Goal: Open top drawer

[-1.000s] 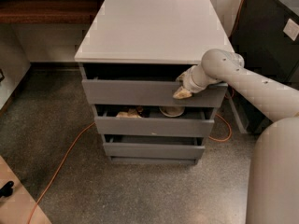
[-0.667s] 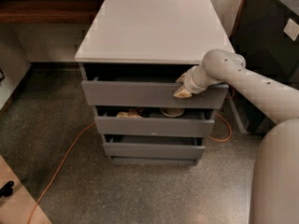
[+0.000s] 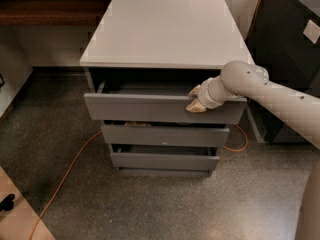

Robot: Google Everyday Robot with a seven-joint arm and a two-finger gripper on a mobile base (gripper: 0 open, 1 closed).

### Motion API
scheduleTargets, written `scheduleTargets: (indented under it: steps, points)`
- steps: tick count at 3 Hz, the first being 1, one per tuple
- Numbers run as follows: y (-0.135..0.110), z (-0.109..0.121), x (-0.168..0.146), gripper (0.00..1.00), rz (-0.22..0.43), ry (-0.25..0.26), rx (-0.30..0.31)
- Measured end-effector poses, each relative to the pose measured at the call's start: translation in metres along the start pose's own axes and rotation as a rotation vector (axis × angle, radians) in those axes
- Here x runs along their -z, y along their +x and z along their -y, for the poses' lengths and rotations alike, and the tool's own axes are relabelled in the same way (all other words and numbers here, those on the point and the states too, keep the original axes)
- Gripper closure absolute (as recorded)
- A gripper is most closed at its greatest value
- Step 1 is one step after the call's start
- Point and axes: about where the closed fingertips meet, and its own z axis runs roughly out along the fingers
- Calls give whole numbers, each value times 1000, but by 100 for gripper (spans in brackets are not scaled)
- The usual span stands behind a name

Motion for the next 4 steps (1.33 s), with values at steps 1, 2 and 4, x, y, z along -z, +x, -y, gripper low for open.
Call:
scheduleTargets:
  steps: [1, 2, 4]
  points:
    - [-8, -24, 11, 100, 22, -13, -1]
    - [-16, -44, 21, 100, 39, -32, -1]
    - [-27, -73, 39, 100, 64, -64, 5]
